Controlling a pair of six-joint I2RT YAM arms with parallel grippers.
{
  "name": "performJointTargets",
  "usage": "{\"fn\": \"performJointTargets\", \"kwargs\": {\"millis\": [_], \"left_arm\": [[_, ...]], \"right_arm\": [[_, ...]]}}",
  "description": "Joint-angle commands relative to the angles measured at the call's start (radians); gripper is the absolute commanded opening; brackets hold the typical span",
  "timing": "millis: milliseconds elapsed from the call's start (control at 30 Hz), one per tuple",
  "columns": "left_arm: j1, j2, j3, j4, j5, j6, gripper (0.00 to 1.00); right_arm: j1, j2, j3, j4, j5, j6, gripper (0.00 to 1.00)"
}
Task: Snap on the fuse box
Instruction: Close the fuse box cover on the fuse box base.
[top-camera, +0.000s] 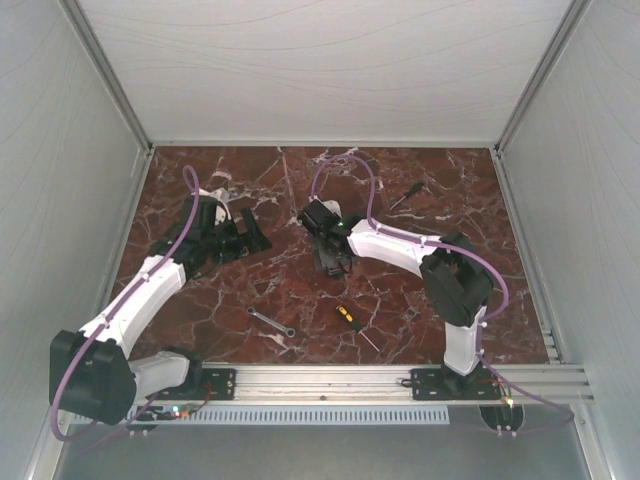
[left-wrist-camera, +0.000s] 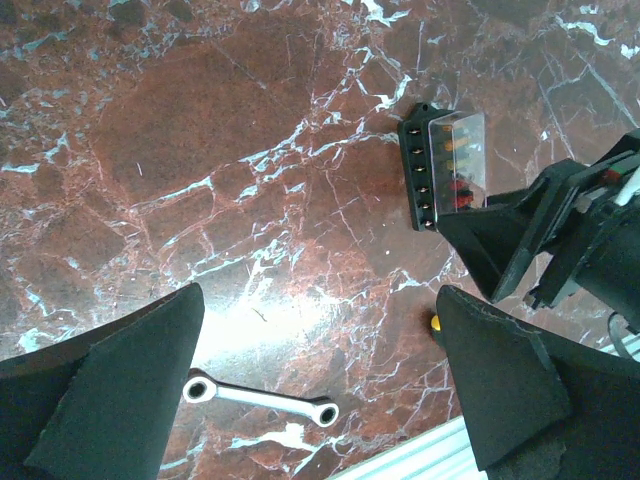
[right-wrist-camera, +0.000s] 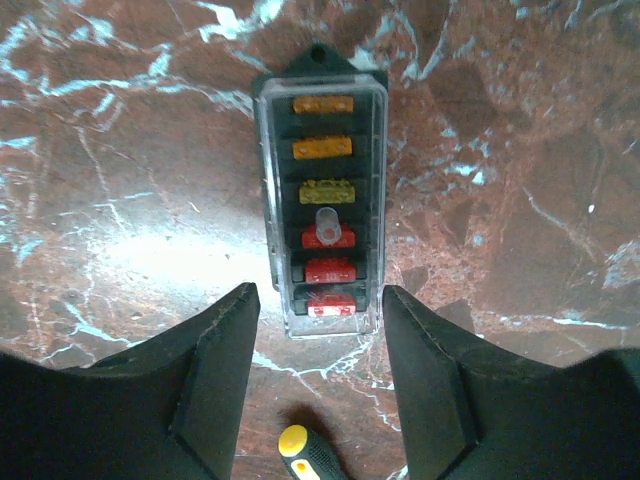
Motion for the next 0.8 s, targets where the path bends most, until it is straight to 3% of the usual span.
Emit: {"fn": "performJointTargets", "kwargs": {"millis": [0,267,767], "left_arm": [[0.002,-0.022,-0.002,0.025,0.016,0.011,1.00],[0.002,-0.021,-0.007,0.031,0.025,0.009,1.00],[0.002,-0.015,-0.011,0.041,0.041,0.009,1.00]], "right_arm": [[-0.014,-0.007,0.064,0.002,0.013,-0.062,0.49],[-0.041,0.038,0.100,0.023,0.018,-0.093,0.38],[-0.079,0.183,0.143,-0.069,-0.099,-0.137,0.29]]}}
